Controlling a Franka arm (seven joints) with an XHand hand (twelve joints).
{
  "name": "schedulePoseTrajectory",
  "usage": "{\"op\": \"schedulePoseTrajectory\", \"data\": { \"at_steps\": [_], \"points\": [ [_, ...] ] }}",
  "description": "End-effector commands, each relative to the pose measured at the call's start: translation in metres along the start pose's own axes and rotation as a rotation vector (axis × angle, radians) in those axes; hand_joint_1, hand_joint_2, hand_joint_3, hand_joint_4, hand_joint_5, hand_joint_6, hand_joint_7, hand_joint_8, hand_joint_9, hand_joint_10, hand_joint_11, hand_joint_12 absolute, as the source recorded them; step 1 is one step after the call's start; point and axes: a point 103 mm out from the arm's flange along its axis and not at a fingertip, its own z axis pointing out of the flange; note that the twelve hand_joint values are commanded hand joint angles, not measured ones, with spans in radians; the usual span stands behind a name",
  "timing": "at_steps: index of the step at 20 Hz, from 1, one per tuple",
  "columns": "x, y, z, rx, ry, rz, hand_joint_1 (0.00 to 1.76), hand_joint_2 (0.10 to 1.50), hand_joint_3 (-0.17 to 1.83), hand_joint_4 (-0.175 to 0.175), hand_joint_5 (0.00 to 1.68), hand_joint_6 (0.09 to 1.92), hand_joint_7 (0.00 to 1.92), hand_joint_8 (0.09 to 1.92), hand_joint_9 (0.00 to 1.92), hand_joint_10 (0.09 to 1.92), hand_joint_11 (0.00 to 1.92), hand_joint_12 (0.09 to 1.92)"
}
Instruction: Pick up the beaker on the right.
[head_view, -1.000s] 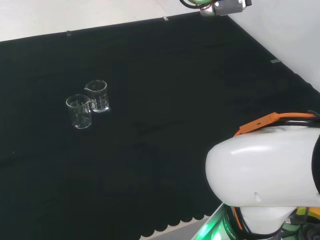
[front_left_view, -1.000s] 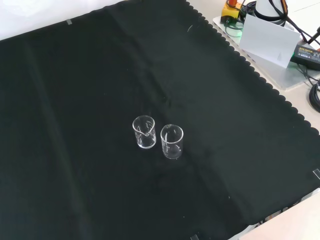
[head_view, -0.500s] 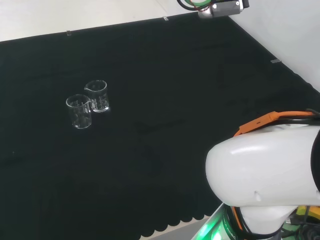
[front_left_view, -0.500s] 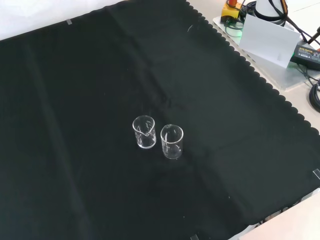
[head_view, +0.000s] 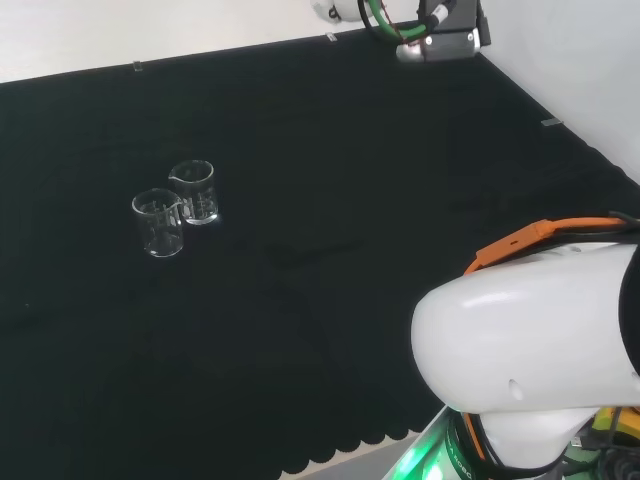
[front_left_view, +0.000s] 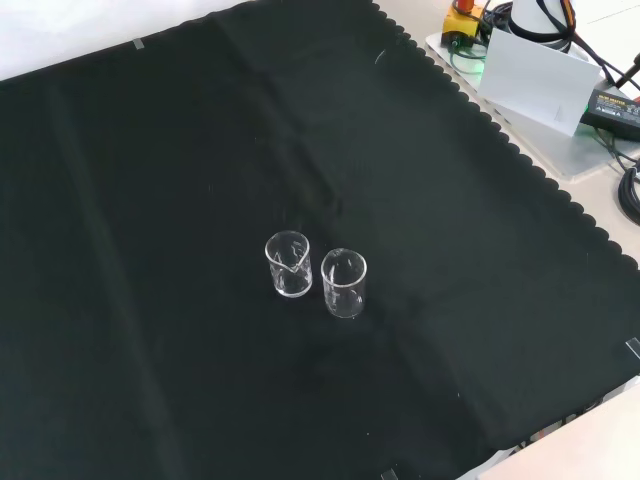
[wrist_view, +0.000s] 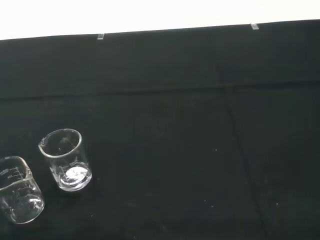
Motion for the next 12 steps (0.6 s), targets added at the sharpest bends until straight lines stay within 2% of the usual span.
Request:
{"op": "schedulePoseTrajectory", "data": {
  "at_steps": [1,3,7,12],
  "points": [
    [-0.003,0.023,0.040,0.018,0.064,-0.023,0.42,1.12,0.18,-0.034,0.22,0.09,0.12,0.48,0.18,0.62,0.00,0.99],
    [-0.002,0.039,0.052,0.021,0.082,-0.042,0.43,1.12,0.18,-0.035,0.22,0.09,0.12,0.48,0.18,0.62,0.00,0.99],
    [0.001,0.087,0.080,0.036,0.124,-0.109,0.46,1.10,0.18,-0.037,0.22,0.09,0.12,0.49,0.18,0.62,0.00,1.00],
    [0.004,0.123,0.107,0.030,0.178,-0.165,0.49,1.03,0.27,-0.038,0.22,0.09,0.12,0.53,0.19,0.63,0.00,1.01]
  ]
}}
